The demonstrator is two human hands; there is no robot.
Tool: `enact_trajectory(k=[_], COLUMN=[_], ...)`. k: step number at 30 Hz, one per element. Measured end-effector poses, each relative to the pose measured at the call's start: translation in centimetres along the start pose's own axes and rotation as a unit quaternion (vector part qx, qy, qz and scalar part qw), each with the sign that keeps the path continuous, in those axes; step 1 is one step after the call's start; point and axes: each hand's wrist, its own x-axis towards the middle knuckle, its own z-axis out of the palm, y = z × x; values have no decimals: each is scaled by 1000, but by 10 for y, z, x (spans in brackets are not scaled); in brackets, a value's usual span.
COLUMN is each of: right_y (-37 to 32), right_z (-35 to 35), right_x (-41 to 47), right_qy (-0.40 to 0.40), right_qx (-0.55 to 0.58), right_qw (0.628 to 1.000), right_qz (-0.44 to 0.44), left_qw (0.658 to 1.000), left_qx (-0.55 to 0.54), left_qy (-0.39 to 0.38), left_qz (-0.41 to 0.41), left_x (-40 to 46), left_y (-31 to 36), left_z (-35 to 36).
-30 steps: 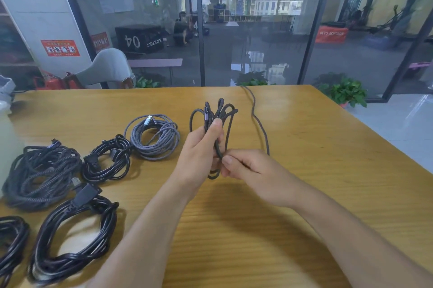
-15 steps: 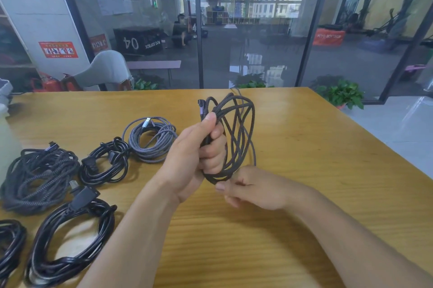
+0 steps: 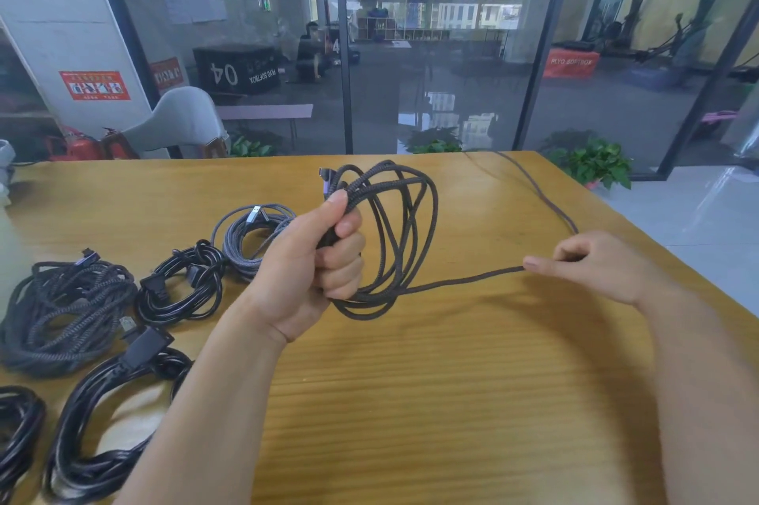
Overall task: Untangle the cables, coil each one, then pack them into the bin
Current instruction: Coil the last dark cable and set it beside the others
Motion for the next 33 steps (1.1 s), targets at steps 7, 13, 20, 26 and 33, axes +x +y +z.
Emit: enact_trajectory(k=[7, 13, 20, 26, 33], right_y=[-45, -77, -94, -112, -117], right_z=[27, 51, 63, 66, 68], right_x=[5, -2, -10, -24, -33], right_qy=[125, 48, -18, -1, -168], right_qx=[-135, 319, 539, 480, 522], right_qw=[983, 946, 842, 875, 822], right_qz=[-2, 28, 4, -63, -153], left_qw=[996, 980, 957, 931, 917], left_qx=[40, 187, 287, 351, 365], left_qy=[-56, -31, 41, 90, 126], left_qz=[-49, -62, -4, 51, 101], left_x=[3, 9, 13, 19, 19], left_y=[-8, -25, -37, -52, -50], left_z=[4, 15, 28, 26, 18])
